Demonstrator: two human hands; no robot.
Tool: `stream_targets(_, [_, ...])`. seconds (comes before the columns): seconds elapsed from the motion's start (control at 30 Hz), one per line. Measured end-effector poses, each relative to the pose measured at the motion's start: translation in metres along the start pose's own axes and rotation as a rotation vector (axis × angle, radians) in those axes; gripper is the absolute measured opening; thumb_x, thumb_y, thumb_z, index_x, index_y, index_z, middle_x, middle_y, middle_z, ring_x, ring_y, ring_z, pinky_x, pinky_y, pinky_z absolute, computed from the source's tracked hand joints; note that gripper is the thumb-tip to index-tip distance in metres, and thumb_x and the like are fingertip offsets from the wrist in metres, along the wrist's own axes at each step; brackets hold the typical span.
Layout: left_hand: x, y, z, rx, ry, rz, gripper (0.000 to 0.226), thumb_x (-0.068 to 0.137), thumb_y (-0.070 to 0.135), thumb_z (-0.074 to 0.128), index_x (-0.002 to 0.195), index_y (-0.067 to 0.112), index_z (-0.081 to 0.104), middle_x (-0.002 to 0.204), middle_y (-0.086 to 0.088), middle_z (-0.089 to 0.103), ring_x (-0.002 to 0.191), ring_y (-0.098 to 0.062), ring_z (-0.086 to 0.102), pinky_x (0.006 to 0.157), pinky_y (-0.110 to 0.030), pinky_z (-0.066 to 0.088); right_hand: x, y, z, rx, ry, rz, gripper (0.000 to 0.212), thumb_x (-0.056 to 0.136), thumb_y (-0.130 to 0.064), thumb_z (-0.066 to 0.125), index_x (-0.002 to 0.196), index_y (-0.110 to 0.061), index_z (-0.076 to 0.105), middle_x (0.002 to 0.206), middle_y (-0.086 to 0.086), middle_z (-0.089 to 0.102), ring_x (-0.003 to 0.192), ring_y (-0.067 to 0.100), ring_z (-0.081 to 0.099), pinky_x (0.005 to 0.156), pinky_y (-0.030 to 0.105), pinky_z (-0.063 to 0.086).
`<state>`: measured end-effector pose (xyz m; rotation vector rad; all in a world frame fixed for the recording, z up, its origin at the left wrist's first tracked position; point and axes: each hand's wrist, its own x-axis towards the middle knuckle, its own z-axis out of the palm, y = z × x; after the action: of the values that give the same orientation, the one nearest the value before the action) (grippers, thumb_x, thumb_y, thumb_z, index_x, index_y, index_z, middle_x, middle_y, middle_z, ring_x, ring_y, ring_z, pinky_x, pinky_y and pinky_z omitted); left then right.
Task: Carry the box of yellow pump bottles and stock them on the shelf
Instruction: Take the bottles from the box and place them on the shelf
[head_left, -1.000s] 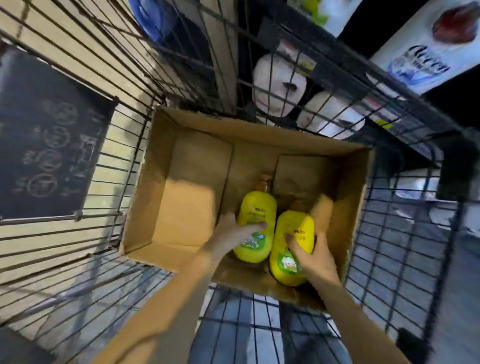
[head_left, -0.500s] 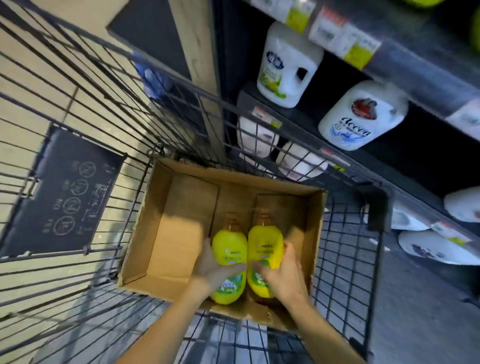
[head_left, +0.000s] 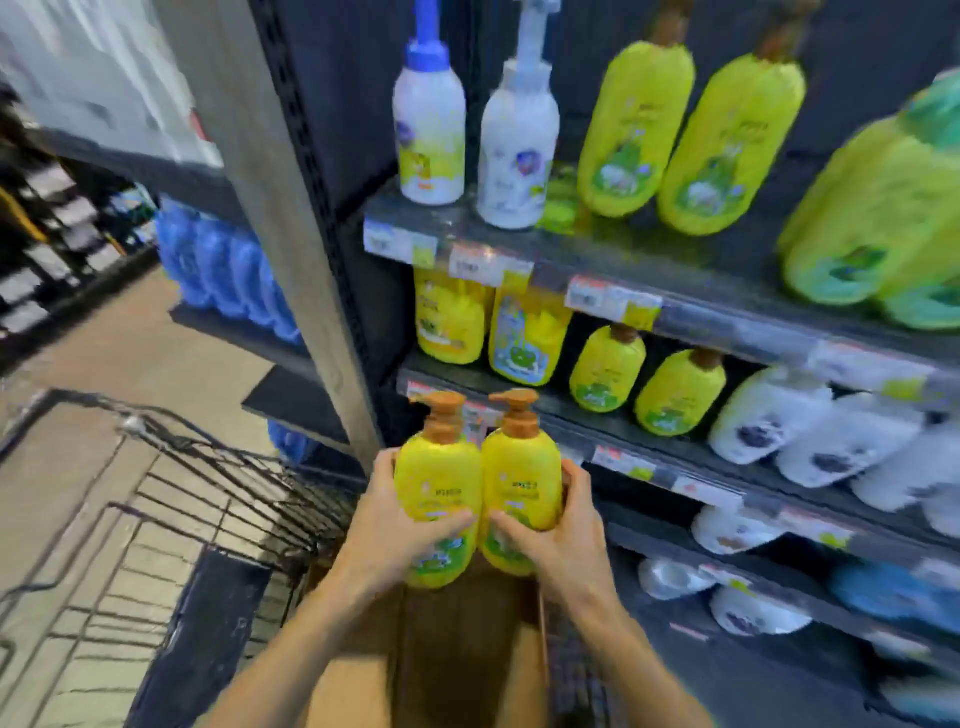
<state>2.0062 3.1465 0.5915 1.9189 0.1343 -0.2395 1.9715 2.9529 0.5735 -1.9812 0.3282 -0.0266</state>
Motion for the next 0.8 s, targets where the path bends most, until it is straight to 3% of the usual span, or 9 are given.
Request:
stream_targets(0.1, [0.010,0.076,-0.006,-0.011,-0.010,0.165,0.072,0.047,0.031,0.095,0.099,0.032,0.044,0.097,0.009,0.066,0.081,0.009,0.065,0.070,-0.018,0.050,0.015,-0.060,-0.043,0.058,0.100,-0.120,0.079,0.062,-0.046,0.089,0.122,-0.043,0.037,0.114,-0.016,0.060,0.105,0.008,0.061,0.094,0.040,0.052])
stream_targets(0.17, [0.012,0.121,-0.007,-0.013,-0.012,0.255,0.067,0.056,0.025,0.094,0.098,0.034,0.042,0.098,0.007,0.063,0.081,0.009,0.064,0.065,-0.015,0.051,0.023,-0.092,-0.070,0.093,0.168,-0.191,0.088,0.061,-0.054,0.086,0.130,-0.035,0.035,0.120,-0.007,0.061,0.107,0.012,0.063,0.091,0.043,0.055])
stream_targets(0.23, [0.015,0.160,-0.006,-0.034,-0.004,0.336,0.064,0.059,0.020,0.092,0.098,0.033,0.043,0.098,0.005,0.063,0.083,0.005,0.066,0.063,-0.015,0.052,0.030,-0.119,-0.097,0.118,0.232,-0.250,0.087,0.062,-0.052,0.086,0.131,-0.033,0.036,0.117,-0.009,0.061,0.104,0.011,0.064,0.088,0.042,0.056])
stream_targets(0.33, [0.020,0.212,-0.003,-0.067,-0.015,0.417,0.076,0.050,0.034,0.095,0.108,0.026,0.047,0.103,0.001,0.067,0.092,-0.011,0.070,0.074,-0.032,0.058,0.036,-0.153,-0.133,0.145,0.300,-0.320,0.081,0.066,-0.042,0.088,0.128,-0.034,0.037,0.111,-0.019,0.058,0.100,0.004,0.064,0.086,0.037,0.056])
stream_targets(0.4, [0.025,0.239,0.002,-0.080,-0.033,0.450,0.081,0.046,0.038,0.095,0.111,0.026,0.047,0.104,0.002,0.068,0.094,-0.013,0.070,0.079,-0.040,0.058,0.044,-0.167,-0.152,0.166,0.334,-0.343,0.081,0.065,-0.042,0.088,0.128,-0.034,0.037,0.111,-0.014,0.062,0.099,0.006,0.065,0.086,0.039,0.057])
stream_targets(0.53, [0.029,0.272,0.017,-0.073,-0.029,0.497,0.073,0.053,0.026,0.095,0.110,0.028,0.049,0.101,0.005,0.067,0.091,-0.011,0.069,0.076,-0.036,0.058,0.060,-0.174,-0.173,0.198,0.381,-0.354,0.087,0.060,-0.049,0.087,0.131,-0.033,0.038,0.114,-0.010,0.065,0.101,0.009,0.066,0.087,0.044,0.057])
stream_targets(0.7, [0.036,0.279,0.030,-0.069,0.039,0.492,0.073,0.045,0.037,0.096,0.101,0.038,0.049,0.099,0.007,0.067,0.091,-0.013,0.067,0.079,-0.046,0.057,0.083,-0.165,-0.180,0.218,0.408,-0.333,0.088,0.059,-0.046,0.087,0.131,-0.033,0.037,0.116,-0.007,0.063,0.103,0.011,0.065,0.088,0.044,0.056])
stream_targets(0.8, [0.035,0.283,0.030,-0.080,0.045,0.512,0.070,0.050,0.028,0.095,0.103,0.036,0.051,0.100,0.007,0.067,0.091,-0.011,0.066,0.075,-0.039,0.057,0.105,-0.166,-0.185,0.209,0.456,-0.337,0.089,0.059,-0.044,0.087,0.131,-0.030,0.037,0.115,-0.006,0.061,0.102,0.011,0.064,0.086,0.042,0.057])
